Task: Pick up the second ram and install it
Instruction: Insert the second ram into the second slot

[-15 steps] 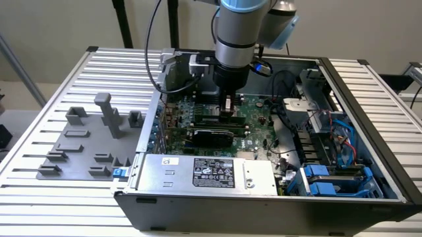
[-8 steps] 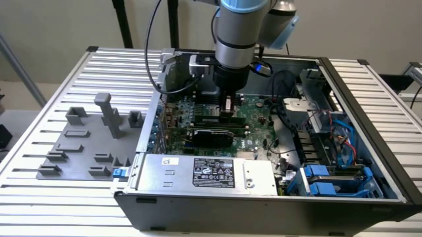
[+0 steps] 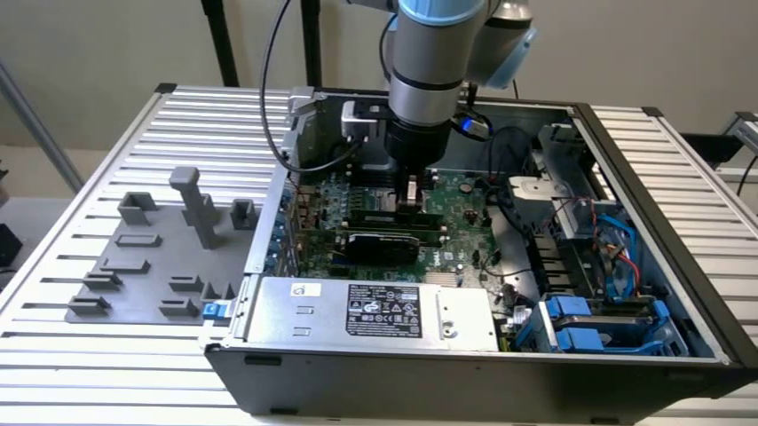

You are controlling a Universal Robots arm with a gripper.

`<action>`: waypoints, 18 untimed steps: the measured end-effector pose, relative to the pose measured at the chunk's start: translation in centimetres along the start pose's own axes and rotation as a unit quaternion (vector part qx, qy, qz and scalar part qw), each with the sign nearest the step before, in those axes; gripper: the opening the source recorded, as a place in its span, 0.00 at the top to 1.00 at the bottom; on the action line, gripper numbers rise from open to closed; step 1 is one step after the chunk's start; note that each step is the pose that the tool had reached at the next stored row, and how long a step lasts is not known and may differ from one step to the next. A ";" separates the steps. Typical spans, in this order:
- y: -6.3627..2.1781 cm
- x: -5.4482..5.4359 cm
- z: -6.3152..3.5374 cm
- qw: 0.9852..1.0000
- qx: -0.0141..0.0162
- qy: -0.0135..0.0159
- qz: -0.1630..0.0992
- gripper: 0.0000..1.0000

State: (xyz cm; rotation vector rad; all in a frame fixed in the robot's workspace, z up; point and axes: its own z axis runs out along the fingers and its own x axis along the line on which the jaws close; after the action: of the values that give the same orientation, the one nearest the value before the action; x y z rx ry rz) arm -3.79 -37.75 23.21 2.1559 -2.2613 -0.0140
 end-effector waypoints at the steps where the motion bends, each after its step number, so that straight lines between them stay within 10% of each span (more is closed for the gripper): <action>1: 0.00 0.0 0.00 1.000 0.000 0.000 0.000 0.87; 18: 0.20 0.0 0.20 1.000 0.000 0.000 -0.003 0.87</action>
State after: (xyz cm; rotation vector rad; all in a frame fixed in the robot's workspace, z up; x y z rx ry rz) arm -3.99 -37.76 23.02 2.1625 -2.2555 -0.0139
